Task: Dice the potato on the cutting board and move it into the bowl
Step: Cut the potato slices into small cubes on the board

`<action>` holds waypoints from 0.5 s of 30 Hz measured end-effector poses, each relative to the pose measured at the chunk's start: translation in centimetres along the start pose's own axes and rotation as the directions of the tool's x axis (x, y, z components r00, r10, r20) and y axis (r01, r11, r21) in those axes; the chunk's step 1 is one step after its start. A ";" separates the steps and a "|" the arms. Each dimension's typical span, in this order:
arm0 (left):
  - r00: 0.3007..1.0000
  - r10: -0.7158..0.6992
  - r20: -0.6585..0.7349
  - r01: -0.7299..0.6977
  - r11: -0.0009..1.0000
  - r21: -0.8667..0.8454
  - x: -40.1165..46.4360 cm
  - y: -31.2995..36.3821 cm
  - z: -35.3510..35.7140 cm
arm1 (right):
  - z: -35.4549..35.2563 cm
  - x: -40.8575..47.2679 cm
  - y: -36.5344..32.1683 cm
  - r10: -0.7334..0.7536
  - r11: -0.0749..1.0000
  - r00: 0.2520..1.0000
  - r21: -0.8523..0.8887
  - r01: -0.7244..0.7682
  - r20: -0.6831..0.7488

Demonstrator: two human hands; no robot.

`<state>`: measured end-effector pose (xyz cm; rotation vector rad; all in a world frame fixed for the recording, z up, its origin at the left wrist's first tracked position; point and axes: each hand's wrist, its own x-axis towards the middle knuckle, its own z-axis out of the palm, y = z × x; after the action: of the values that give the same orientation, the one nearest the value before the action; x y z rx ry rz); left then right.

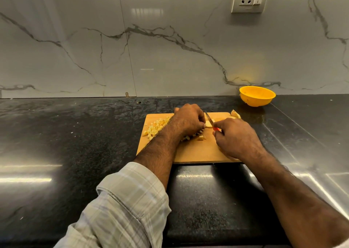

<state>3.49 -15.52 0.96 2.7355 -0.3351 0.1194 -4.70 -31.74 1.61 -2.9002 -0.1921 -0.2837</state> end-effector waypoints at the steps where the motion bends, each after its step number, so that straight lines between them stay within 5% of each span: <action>1: 1.000 0.001 -0.004 -0.001 1.000 -0.007 0.0 -0.1 0.0 | -0.1 -0.1 -0.1 -0.004 1.000 0.999 -0.003 0.004 0.035; 15: 1.000 -0.013 -0.009 0.013 1.000 0.026 0.2 0.0 0.2 | -0.1 1.1 -1.5 0.030 1.000 0.986 -0.004 -0.029 0.163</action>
<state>3.69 -15.62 0.77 2.7611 -0.3150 0.1333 -3.86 -30.16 2.23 -2.9250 -0.1754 -0.0407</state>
